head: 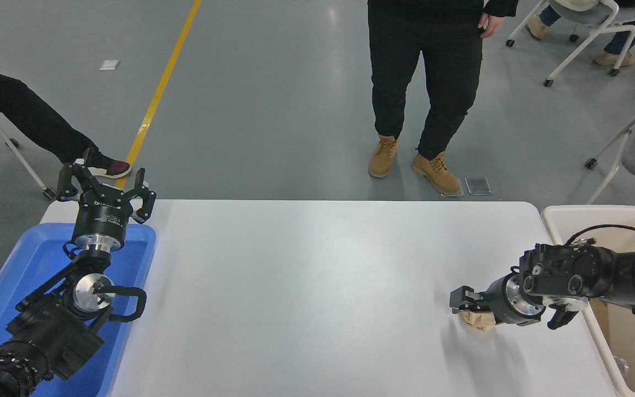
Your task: Pick up paper ball place in dustbin
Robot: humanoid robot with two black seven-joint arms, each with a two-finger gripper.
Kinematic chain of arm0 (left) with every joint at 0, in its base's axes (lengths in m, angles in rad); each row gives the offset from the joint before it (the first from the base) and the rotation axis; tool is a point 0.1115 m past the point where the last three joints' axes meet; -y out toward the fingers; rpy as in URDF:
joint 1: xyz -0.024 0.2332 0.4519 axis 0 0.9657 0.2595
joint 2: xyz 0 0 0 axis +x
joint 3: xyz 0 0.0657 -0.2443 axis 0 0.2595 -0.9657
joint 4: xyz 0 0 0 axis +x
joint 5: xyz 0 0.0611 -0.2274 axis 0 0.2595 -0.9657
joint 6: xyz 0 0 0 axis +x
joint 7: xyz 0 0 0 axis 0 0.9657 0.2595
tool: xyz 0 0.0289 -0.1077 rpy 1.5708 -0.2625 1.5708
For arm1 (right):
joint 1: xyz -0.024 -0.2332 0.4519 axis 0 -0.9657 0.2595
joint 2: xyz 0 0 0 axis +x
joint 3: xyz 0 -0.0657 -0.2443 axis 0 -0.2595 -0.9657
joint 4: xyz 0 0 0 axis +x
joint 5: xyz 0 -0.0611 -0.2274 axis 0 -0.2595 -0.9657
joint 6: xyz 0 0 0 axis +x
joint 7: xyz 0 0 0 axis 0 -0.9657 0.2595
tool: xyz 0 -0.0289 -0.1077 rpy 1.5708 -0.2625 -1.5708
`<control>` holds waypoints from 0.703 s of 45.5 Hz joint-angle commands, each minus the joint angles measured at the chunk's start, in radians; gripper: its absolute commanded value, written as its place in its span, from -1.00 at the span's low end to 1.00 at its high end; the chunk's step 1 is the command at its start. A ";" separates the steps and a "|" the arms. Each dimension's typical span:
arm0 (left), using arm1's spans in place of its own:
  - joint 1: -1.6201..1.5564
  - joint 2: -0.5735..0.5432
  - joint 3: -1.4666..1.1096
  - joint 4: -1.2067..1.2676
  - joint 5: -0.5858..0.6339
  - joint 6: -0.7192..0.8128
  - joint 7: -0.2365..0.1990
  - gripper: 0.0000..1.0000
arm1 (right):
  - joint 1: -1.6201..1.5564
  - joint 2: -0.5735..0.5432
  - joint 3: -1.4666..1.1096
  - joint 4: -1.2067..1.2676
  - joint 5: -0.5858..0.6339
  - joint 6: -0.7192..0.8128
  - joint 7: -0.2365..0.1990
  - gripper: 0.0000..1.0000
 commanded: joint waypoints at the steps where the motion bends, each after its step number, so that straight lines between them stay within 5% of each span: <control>1: 0.000 0.000 0.000 -0.001 0.000 0.000 0.000 0.98 | 0.004 0.009 -0.012 -0.006 -0.006 -0.006 0.001 -1.00; 32: 0.000 0.000 0.000 -0.001 0.000 0.000 0.000 0.98 | 0.487 -0.221 -0.122 0.249 -0.005 0.098 0.003 -1.00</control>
